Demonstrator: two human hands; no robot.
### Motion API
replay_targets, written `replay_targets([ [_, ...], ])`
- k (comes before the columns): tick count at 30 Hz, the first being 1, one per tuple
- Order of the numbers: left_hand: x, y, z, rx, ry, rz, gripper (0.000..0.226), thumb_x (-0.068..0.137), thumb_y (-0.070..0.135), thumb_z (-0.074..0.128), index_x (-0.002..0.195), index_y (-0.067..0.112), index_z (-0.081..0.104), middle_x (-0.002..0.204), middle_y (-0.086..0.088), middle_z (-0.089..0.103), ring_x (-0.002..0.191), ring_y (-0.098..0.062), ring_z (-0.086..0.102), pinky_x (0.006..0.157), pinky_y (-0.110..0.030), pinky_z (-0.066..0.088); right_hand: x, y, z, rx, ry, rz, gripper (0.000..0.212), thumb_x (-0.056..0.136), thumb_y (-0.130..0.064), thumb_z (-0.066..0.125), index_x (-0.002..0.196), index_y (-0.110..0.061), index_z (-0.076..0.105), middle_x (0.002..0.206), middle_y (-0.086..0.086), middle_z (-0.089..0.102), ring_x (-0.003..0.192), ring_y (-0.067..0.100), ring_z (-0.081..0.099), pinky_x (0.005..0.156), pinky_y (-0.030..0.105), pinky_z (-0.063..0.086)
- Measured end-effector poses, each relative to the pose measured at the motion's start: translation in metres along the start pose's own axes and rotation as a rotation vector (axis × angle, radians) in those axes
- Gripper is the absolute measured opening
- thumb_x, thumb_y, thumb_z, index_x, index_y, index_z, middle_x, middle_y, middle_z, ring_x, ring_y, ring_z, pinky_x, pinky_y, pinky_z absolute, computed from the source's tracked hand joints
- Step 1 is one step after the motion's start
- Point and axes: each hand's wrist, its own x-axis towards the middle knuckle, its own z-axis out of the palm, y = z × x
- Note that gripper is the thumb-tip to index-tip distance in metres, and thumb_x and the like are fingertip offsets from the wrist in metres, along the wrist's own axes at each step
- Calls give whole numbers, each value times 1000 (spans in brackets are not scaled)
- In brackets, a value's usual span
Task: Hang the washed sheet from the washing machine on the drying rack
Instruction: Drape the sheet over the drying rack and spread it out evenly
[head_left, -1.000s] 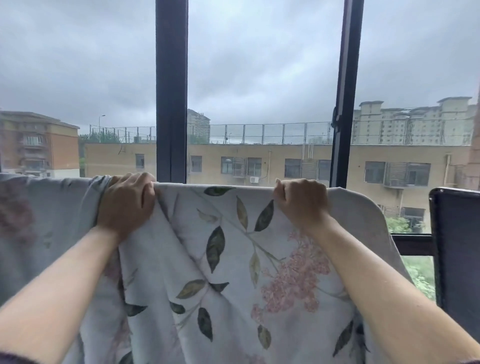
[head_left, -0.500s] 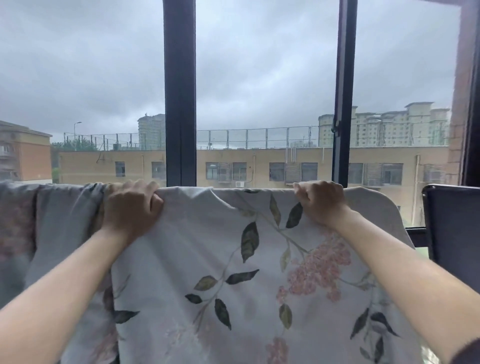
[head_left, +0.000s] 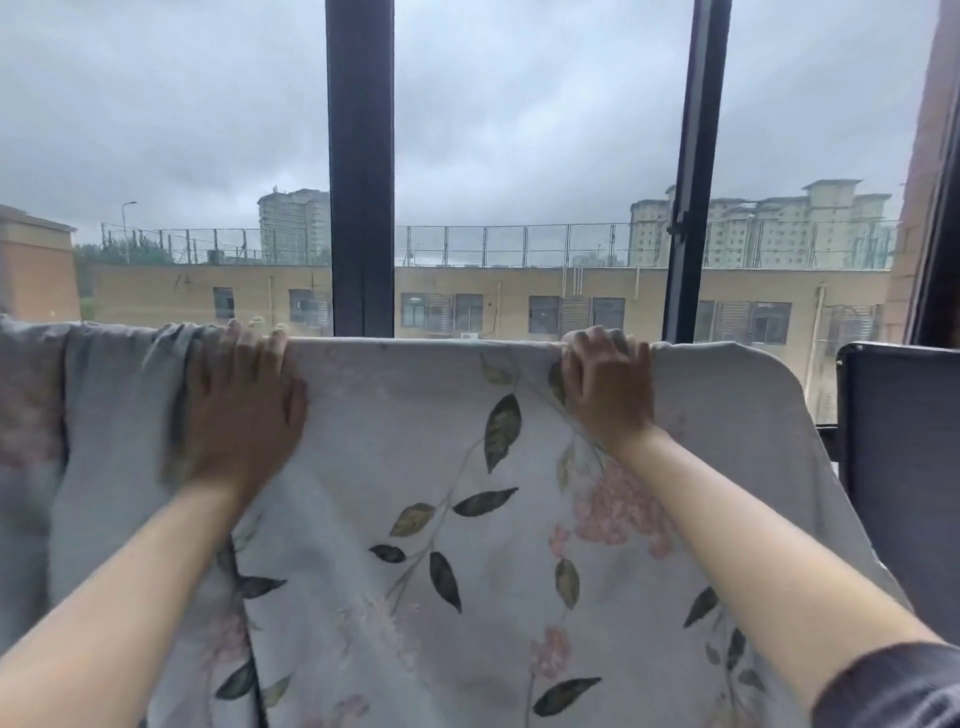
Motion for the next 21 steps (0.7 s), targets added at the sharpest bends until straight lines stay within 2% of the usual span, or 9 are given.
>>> replay_targets([
  [2,-39,7,8,-92,-1,-67,71,84,37,36,146,6,24,152,-23,25,142,-40,17,115,-51,3,-36,-4,4,-43,-15,-28,42,98,-35,30,131,-16,48,136,8,46,129,31,41,110,50,24],
  [4,-87,19,22,-186,-56,-158,79,81,39,43,149,11,15,155,-20,17,143,-41,16,112,-59,14,-88,-14,11,5,-113,-27,56,93,-35,35,147,-20,26,155,8,22,144,30,19,114,54,14],
  [8,-159,48,33,-367,-186,-364,84,82,31,67,147,5,20,154,-20,21,129,-45,38,91,-57,44,-195,-31,28,92,-478,81,58,93,-39,40,147,-25,24,159,6,12,146,27,12,113,52,25],
  [11,-191,65,35,-473,-408,-629,80,86,19,64,147,10,13,140,-22,38,112,-44,51,78,-50,48,-256,-35,33,161,-769,159,61,94,-38,44,149,-26,20,160,1,6,146,21,13,106,42,38],
  [12,-200,67,38,-483,-468,-659,73,88,16,60,146,9,16,128,-22,50,106,-43,55,75,-47,48,-269,-36,33,200,-841,184,61,94,-38,43,149,-27,18,160,-1,5,145,20,17,105,39,39],
  [14,-214,72,41,-508,-568,-680,44,89,10,55,128,3,39,104,-19,62,94,-40,62,72,-43,48,-287,-40,30,301,-967,241,61,95,-36,43,149,-30,16,159,-5,6,143,18,24,104,36,40],
  [16,-230,75,42,-614,-624,-718,23,87,5,55,110,3,53,97,-12,64,92,-34,63,77,-41,51,-298,-45,28,408,-1034,289,60,96,-32,45,149,-30,16,159,-7,9,143,15,23,106,36,37],
  [18,-248,81,36,-750,-637,-767,23,87,1,56,109,7,58,101,-4,61,96,-26,61,79,-33,50,-303,-48,30,546,-1032,355,59,96,-28,46,149,-27,18,157,-7,15,144,10,17,112,32,29],
  [21,-275,88,22,-798,-665,-862,26,91,2,53,114,12,58,103,-1,58,94,-21,58,66,-8,43,-311,-62,36,735,-999,485,57,96,-20,47,148,-20,25,153,-4,26,141,13,25,114,29,24],
])
